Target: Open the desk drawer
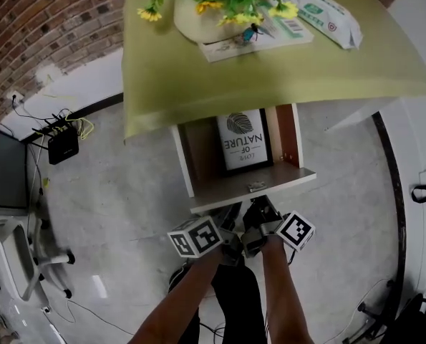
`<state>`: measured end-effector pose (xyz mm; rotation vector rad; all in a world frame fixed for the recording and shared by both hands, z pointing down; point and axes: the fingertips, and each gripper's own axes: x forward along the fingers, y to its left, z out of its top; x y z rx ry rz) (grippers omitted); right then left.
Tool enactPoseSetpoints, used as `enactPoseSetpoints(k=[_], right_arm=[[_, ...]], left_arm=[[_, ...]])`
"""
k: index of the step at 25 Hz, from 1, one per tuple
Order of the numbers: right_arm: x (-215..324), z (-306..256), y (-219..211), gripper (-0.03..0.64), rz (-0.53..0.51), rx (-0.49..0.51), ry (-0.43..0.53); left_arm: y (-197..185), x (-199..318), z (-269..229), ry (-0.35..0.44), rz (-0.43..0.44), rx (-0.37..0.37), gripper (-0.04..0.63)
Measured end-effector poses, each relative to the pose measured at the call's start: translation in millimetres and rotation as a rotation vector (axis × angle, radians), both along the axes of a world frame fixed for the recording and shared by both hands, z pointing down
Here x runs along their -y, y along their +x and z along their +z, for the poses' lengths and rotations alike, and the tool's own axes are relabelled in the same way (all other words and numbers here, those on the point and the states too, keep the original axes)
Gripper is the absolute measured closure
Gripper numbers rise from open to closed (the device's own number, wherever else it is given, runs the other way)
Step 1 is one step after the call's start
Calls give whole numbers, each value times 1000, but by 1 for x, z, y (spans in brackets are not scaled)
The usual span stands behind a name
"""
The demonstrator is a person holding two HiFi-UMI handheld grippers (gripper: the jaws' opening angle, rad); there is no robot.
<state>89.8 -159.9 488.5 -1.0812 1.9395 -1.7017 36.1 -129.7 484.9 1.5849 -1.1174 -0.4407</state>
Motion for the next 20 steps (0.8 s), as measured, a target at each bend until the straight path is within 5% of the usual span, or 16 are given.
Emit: enactPoseSetpoints(k=[14, 20], right_arm=[[-21, -15, 9, 552, 50, 1, -12], [-36, -41, 18, 552, 99, 47, -7]], left_arm=[[9, -40, -9, -57, 77, 67, 517], [10, -58, -33, -39, 113, 104, 562]])
